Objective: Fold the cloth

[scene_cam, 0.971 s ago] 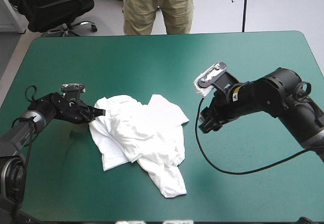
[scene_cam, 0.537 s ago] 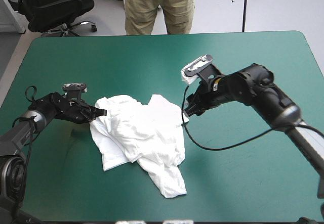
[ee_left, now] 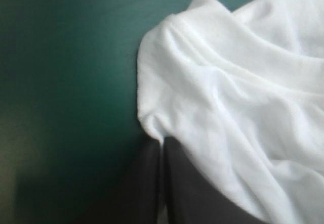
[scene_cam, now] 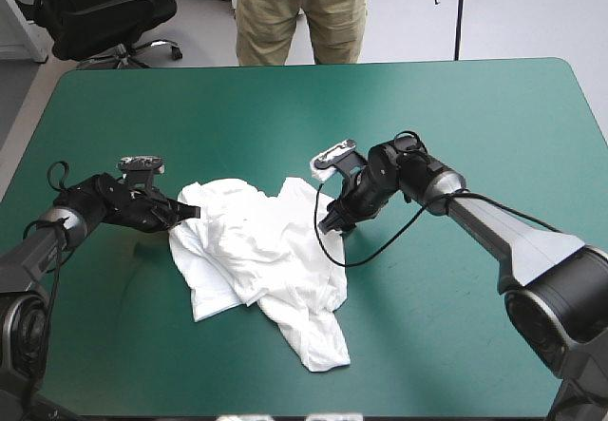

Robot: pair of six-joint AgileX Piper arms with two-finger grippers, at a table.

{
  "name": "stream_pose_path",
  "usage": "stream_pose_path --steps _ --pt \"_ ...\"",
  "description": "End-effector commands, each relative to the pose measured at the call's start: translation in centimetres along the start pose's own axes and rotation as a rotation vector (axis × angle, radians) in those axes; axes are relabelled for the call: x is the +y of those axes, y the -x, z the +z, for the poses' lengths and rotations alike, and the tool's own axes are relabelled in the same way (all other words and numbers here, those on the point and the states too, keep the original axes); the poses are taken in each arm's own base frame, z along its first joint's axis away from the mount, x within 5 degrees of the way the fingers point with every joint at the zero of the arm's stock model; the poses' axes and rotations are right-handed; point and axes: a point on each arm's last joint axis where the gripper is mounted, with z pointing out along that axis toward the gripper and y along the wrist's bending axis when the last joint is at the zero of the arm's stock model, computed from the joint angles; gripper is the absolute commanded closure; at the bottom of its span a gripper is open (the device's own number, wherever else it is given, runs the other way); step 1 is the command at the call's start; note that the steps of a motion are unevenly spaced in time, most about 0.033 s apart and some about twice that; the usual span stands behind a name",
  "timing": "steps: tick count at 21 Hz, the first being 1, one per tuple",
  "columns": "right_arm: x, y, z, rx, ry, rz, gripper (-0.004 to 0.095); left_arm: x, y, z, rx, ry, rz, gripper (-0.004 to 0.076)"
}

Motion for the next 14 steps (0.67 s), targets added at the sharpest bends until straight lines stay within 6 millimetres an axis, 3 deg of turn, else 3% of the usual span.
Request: stream_pose_path --steps 1,7,9,11,12,14 --pt "0.0 1.0 -1.6 -0.09 0.01 0.004 0.037 -0.5 -0.2 -0.4 0.03 -0.035 -0.011 0.0738" --pt "-0.4 0.9 1.3 -0.041 0.01 -0.007 0.0379 -0.6 -0.2 -0.4 0.03 -0.036 -0.013 0.0738" --pt "-0.4 0.7 2.1 -0.007 0.019 -0.003 0.051 -0.5 -0.1 -0.4 0.028 -0.033 -0.011 0.0738" --pt "-0.4 0.6 1.9 -0.005 0.022 -0.038 0.0861 -0.5 -0.1 -0.4 0.025 -0.032 -0.011 0.0738" --pt "-0.4 0.7 1.7 -0.012 0.022 -0.037 0.0915 -0.5 -0.1 -0.4 0.018 -0.031 -0.012 0.0738" --pt "-0.3 1.2 0.8 -0.04 0.018 -0.039 0.0913 -0.6 0.1 -0.9 -0.003 -0.026 -0.009 0.0739"
